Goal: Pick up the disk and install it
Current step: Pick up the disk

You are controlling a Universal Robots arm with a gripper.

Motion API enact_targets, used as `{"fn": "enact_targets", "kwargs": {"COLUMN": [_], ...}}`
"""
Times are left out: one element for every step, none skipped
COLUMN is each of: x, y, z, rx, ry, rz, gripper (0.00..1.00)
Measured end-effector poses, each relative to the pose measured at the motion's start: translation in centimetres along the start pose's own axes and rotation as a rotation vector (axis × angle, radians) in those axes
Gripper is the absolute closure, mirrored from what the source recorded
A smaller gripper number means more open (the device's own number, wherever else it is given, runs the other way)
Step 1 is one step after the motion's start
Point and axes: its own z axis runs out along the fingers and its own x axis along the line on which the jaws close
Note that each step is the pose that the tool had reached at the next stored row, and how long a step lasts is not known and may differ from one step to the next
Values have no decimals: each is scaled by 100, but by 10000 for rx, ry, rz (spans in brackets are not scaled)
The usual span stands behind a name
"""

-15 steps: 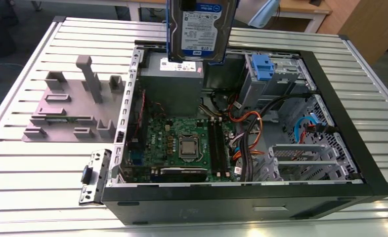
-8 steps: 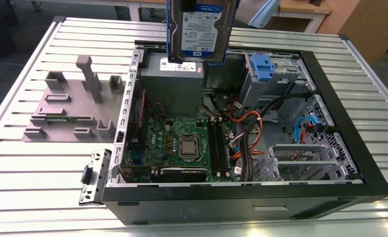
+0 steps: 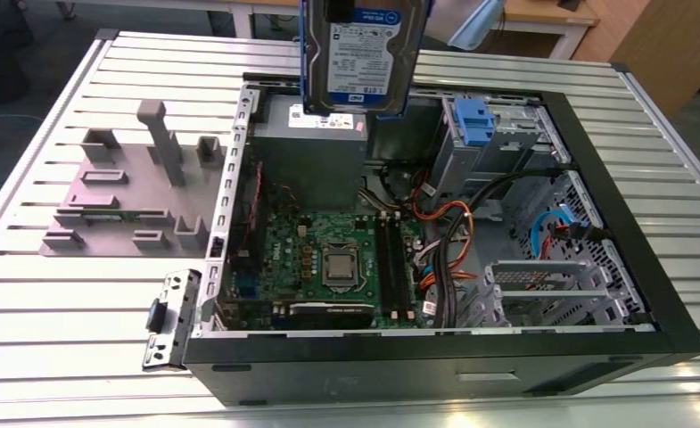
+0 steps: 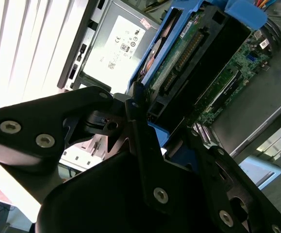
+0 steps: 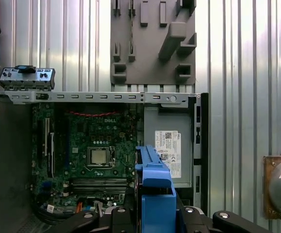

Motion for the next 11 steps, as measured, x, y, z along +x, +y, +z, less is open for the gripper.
{"fn": "enact_targets", "kwargs": {"x": [2, 4, 6, 9, 11, 16, 18, 21, 23, 25, 27], "y": [0, -1, -1, -1, -1, -2, -2, -2, -2, -3, -3], "z": [0, 0, 0, 0, 0, 0, 0, 0, 0, 0, 0], "rx": [0, 0, 0, 0, 0, 0, 0, 0, 0, 0, 0], "ry": [0, 0, 0, 0, 0, 1, 1, 1, 1, 0, 0], "rz": [0, 0, 0, 0, 0, 0, 0, 0, 0, 0, 0], "gripper": [64, 64, 64, 64, 64, 64, 64, 64, 64, 64, 64]}}
